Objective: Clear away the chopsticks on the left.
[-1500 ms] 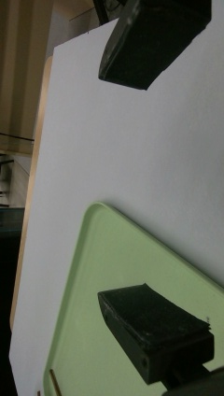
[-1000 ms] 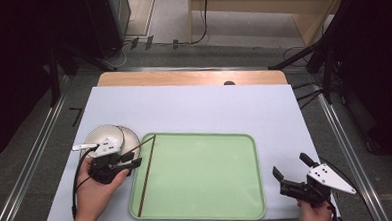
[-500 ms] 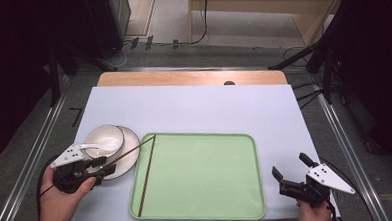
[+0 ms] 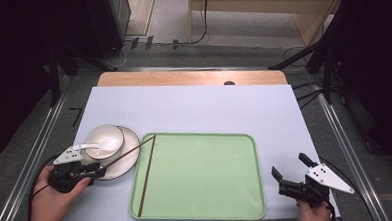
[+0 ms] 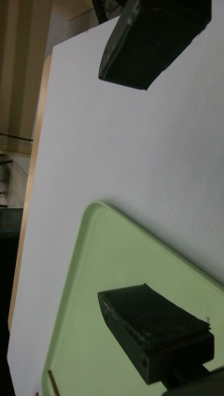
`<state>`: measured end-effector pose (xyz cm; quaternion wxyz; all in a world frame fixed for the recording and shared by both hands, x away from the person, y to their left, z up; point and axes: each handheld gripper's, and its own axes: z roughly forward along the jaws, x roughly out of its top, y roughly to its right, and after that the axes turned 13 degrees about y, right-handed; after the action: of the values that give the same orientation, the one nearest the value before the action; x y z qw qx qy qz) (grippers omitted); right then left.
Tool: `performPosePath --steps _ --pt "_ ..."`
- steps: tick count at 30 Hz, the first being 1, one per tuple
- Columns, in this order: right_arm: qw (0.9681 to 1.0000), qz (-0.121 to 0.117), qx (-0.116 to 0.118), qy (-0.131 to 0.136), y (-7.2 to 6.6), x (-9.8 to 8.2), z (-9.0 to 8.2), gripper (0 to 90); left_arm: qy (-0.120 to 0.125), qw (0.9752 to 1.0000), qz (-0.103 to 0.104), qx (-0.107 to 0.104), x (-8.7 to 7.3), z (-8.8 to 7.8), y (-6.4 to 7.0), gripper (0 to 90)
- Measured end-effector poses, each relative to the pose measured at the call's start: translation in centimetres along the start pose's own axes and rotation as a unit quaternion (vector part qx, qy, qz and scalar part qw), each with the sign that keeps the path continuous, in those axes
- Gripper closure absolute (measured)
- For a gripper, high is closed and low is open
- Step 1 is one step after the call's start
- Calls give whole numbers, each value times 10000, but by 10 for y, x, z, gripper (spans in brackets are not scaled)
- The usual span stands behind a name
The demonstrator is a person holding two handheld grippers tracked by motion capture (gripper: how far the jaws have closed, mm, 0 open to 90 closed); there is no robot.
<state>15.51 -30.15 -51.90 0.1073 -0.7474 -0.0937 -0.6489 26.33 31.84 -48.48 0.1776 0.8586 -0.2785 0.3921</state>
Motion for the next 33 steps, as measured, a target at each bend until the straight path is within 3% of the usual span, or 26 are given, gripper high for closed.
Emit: performPosePath --steps 6,9,12,15,21,28,33 --pt "10000 16 -7 -6 1 0 0 0 -314 9993 186 -85 3 18 3 693" --pt "10000 10 -10 -12 1 -1 0 0 -380 9988 287 -68 6 22 6 773" --pt "10000 15 -5 2 1 -1 0 0 -436 9978 447 -234 7 24 11 835" --pt "10000 19 -2 4 2 -1 0 0 -460 9972 543 -228 9 24 15 845" --pt "10000 29 -1 9 2 -1 0 0 -337 9974 556 -304 14 20 29 845" --pt "10000 29 1 10 1 0 0 0 -69 9976 541 -430 27 19 59 846" --pt "10000 34 2 11 2 0 0 0 70 9974 360 -628 34 26 86 846"
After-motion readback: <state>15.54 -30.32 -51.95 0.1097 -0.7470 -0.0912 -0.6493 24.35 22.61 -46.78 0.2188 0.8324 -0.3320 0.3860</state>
